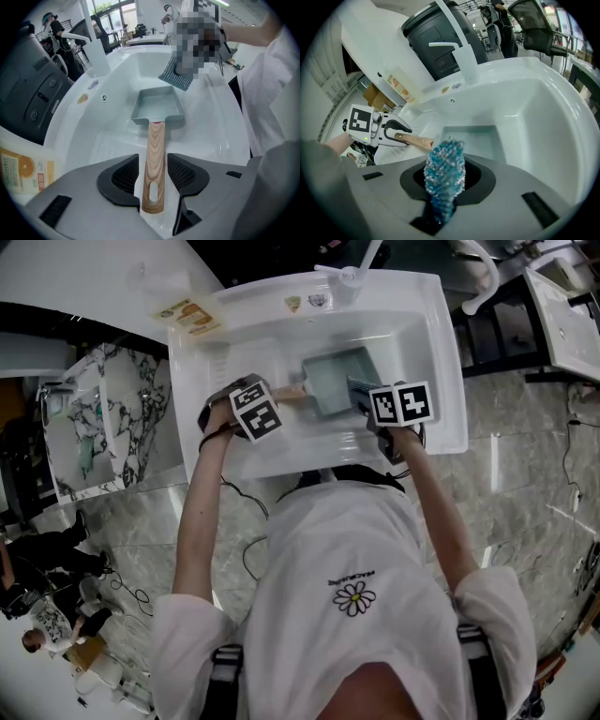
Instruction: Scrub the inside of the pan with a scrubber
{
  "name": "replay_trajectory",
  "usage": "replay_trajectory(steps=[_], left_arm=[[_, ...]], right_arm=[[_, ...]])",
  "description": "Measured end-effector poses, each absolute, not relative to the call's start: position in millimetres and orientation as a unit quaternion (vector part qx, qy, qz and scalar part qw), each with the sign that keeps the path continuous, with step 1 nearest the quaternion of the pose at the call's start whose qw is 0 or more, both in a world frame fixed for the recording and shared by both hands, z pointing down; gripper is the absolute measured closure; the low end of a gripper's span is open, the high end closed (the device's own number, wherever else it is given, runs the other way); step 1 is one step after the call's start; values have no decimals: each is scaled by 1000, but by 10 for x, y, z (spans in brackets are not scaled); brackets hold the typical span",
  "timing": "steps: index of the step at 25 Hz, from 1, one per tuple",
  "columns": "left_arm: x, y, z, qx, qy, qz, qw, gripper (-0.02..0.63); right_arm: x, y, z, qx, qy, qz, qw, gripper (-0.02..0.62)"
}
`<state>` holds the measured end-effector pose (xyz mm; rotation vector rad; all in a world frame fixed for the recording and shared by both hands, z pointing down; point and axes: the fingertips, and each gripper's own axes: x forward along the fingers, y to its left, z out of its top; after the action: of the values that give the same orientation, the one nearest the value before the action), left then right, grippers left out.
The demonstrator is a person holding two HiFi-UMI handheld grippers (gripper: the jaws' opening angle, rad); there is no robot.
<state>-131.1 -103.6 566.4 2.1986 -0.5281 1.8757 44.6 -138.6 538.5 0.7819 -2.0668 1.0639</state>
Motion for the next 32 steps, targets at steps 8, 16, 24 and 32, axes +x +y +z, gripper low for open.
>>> replay_trajectory(steps=[8, 16, 24, 32], left_arm=[[-1429, -1356, 4937, 773, -269, 569, 83, 399], [-1149, -1787, 3694, 817, -419, 395, 31, 474], [-936, -1760, 2774, 809, -568, 149, -3, 554], [-884, -1513, 2836, 777, -625, 68, 30, 591]], right_arm=[[380, -1686, 5032, 323, -814, 360, 323, 532], [310, -2016, 4237, 373, -857, 253, 250, 532], [267, -2029, 3432, 431, -881, 113, 158, 532], [215, -1793, 3097, 453, -886, 40, 94, 532]])
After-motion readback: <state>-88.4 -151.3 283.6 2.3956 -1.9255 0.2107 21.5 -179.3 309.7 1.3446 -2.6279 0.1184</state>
